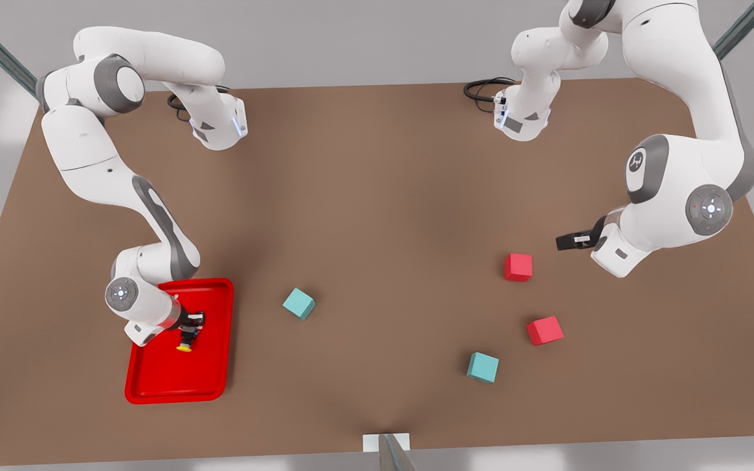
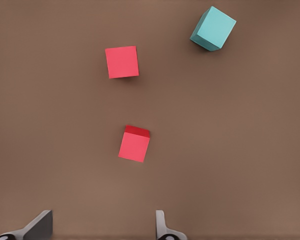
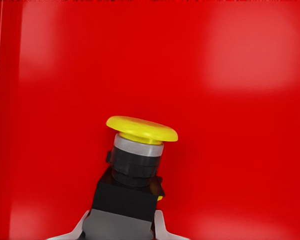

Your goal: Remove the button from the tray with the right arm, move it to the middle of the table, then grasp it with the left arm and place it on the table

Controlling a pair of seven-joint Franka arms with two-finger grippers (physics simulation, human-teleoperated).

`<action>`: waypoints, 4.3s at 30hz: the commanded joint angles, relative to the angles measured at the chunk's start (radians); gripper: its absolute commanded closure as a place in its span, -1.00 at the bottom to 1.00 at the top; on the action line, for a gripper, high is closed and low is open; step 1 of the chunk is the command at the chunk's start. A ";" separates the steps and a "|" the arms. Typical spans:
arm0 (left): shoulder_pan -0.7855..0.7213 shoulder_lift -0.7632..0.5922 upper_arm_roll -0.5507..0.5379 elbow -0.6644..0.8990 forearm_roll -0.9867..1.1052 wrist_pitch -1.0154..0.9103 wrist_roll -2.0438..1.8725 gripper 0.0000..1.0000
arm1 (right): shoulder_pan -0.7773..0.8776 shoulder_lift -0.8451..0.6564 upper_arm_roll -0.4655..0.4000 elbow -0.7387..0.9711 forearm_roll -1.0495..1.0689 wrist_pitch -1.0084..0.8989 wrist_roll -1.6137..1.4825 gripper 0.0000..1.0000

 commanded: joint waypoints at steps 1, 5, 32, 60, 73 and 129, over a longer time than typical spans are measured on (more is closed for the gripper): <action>0.000 -0.001 0.001 0.000 0.001 -0.001 -0.001 -1.00 | 0.000 -0.002 0.000 0.001 -0.004 -0.004 0.017 0.02; 0.000 -0.004 -0.001 0.000 0.001 -0.003 -0.001 -1.00 | -0.001 -0.008 0.000 0.001 -0.004 -0.009 0.017 0.10; 0.002 0.007 -0.002 0.007 0.002 -0.030 -0.012 -1.00 | 1.192 0.175 -0.551 0.711 0.770 -0.656 0.753 0.10; -0.356 0.300 -0.007 0.252 -0.052 -0.081 -0.234 -1.00 | 0.516 -0.708 -0.485 -0.116 0.338 -0.780 -0.104 -1.00; -0.548 0.552 0.002 0.312 -0.041 0.237 -0.001 -0.99 | 0.215 -0.503 -0.267 0.258 0.342 -0.986 -0.175 -1.00; -0.606 0.673 0.004 0.240 0.110 0.346 -0.223 -0.64 | 0.253 -0.395 -0.258 0.413 0.330 -0.983 -0.129 -1.00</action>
